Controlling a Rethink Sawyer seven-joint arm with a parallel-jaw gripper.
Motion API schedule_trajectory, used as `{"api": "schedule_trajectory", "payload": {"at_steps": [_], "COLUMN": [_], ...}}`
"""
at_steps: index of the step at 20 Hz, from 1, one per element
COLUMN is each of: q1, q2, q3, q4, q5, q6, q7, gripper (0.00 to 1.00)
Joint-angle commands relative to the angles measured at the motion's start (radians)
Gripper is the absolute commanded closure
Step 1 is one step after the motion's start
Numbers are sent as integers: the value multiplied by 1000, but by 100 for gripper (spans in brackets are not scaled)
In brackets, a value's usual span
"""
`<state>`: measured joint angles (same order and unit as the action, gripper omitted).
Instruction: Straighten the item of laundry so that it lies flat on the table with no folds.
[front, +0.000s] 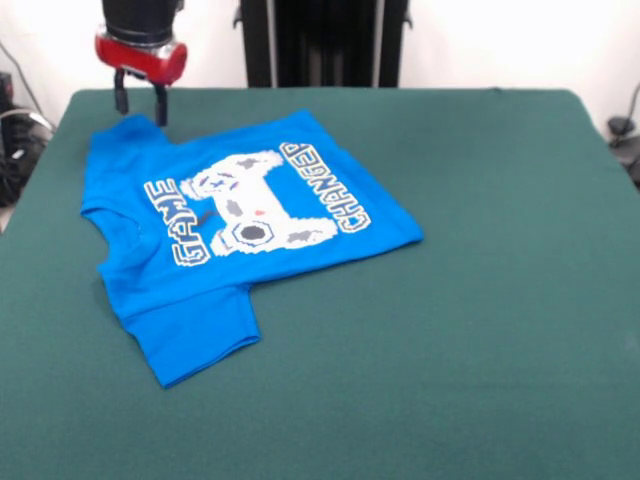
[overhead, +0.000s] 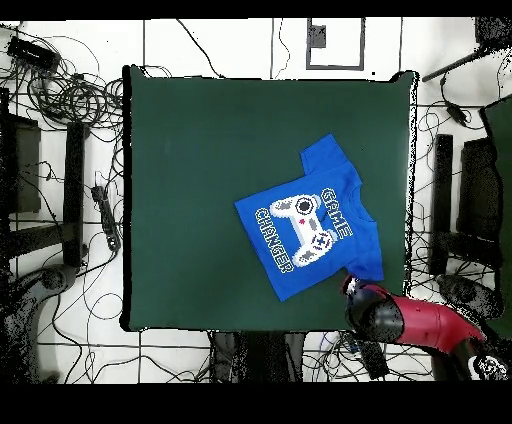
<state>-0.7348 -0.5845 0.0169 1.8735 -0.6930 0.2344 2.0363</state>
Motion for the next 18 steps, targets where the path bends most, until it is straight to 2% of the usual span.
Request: {"api": "schedule_trajectory", "payload": {"at_steps": [1, 11, 18], "q1": [24, -64, -64], "q2": [-36, -182, -242], "q3": [131, 238, 292], "q4": [60, 111, 126], "q5": [4, 83, 136], "q6": [66, 174, 240], "q7": [-49, -127, -114], "gripper": [0, 0, 0]}}
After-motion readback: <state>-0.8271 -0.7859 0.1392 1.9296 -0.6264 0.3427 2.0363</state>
